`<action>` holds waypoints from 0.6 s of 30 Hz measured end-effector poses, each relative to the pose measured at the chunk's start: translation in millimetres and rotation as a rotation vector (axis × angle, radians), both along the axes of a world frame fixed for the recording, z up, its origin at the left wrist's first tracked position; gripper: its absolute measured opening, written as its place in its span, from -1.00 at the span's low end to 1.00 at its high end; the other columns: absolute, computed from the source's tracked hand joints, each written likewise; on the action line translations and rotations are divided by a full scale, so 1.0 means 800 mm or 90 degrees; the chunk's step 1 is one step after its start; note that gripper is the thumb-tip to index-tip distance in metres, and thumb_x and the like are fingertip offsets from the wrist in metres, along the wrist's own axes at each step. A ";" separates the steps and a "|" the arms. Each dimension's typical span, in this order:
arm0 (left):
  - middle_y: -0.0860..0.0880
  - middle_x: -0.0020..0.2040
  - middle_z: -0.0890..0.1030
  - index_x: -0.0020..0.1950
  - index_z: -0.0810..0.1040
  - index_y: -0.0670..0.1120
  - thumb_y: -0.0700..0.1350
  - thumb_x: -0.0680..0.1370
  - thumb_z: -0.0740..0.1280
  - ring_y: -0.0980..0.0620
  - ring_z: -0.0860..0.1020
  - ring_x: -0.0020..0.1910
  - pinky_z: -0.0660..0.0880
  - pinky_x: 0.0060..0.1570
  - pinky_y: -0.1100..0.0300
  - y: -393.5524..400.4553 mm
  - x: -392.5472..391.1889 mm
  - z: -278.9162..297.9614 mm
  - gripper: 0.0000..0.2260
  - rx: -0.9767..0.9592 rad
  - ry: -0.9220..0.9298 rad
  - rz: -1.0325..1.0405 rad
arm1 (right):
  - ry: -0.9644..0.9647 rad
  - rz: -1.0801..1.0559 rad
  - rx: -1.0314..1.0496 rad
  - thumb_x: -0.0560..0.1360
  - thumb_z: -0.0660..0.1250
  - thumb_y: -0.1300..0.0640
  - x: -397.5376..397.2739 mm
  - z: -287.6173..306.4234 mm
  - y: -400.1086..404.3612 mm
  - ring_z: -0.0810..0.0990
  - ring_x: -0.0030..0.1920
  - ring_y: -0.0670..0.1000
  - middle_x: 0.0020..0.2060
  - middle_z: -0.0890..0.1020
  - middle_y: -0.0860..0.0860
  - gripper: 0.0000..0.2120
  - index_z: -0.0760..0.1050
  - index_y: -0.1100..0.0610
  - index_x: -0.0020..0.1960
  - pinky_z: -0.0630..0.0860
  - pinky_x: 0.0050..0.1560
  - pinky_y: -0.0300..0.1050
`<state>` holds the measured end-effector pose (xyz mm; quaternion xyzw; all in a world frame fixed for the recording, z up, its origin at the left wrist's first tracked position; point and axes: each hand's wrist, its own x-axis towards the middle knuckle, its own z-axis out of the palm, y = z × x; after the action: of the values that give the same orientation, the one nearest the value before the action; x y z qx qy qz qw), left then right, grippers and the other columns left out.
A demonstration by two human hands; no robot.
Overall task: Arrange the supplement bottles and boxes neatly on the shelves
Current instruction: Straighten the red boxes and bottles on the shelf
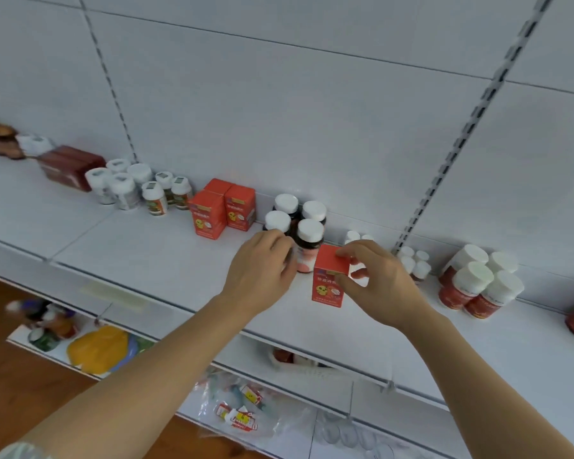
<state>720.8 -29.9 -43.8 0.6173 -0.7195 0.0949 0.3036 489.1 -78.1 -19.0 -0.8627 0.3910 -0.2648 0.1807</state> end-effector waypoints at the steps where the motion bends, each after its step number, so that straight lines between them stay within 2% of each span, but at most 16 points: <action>1: -0.07 0.03 0.56 0.08 0.56 -0.14 -0.09 0.54 0.32 -0.11 0.52 0.00 0.51 -0.08 0.02 0.005 0.020 0.001 -0.82 0.000 0.003 0.017 | -0.003 0.000 0.001 0.45 0.44 0.05 0.020 0.003 0.002 0.59 -0.06 -0.06 0.08 0.52 -0.16 -0.66 0.51 -0.03 0.20 0.60 -0.06 -0.02; 4: -0.09 0.14 0.55 0.20 0.54 -0.14 -0.07 0.54 0.33 -0.12 0.51 0.11 0.52 0.03 0.04 0.022 0.086 0.005 -0.73 0.015 0.007 0.063 | -0.016 -0.003 -0.003 0.44 0.44 0.07 0.085 0.009 0.012 0.58 -0.06 -0.06 0.09 0.51 -0.13 -0.67 0.51 -0.03 0.19 0.60 -0.03 0.01; 9: -0.07 0.08 0.56 0.14 0.56 -0.14 -0.02 0.54 0.29 -0.12 0.51 0.07 0.51 -0.02 0.01 0.039 0.185 0.007 -0.74 0.046 -0.028 0.061 | -0.008 -0.023 -0.017 0.47 0.41 0.11 0.192 0.007 0.025 0.58 -0.08 0.00 0.11 0.51 -0.07 -0.65 0.50 0.03 0.25 0.58 -0.01 0.07; 13: -0.09 0.08 0.57 0.17 0.57 -0.16 -0.04 0.54 0.31 -0.13 0.53 0.06 0.52 -0.02 0.00 0.044 0.230 0.006 -0.72 0.053 -0.027 0.042 | -0.008 -0.081 0.005 0.49 0.38 0.19 0.254 -0.006 0.022 0.58 0.09 0.08 0.22 0.48 0.03 -0.60 0.47 0.12 0.33 0.55 0.14 0.07; 18: -0.08 0.08 0.56 0.14 0.55 -0.15 -0.06 0.53 0.33 -0.13 0.52 0.05 0.51 -0.03 -0.01 0.026 0.259 0.006 -0.75 0.053 -0.010 0.018 | 0.045 -0.121 0.000 0.51 0.32 0.20 0.302 -0.016 -0.003 0.51 0.22 0.10 0.29 0.45 0.05 -0.57 0.41 0.11 0.37 0.49 0.22 0.05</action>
<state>928.3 -9.4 -39.2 0.6389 -0.7163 0.0736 0.2706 730.4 -80.2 -32.0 -0.8306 0.4773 -0.2497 0.1410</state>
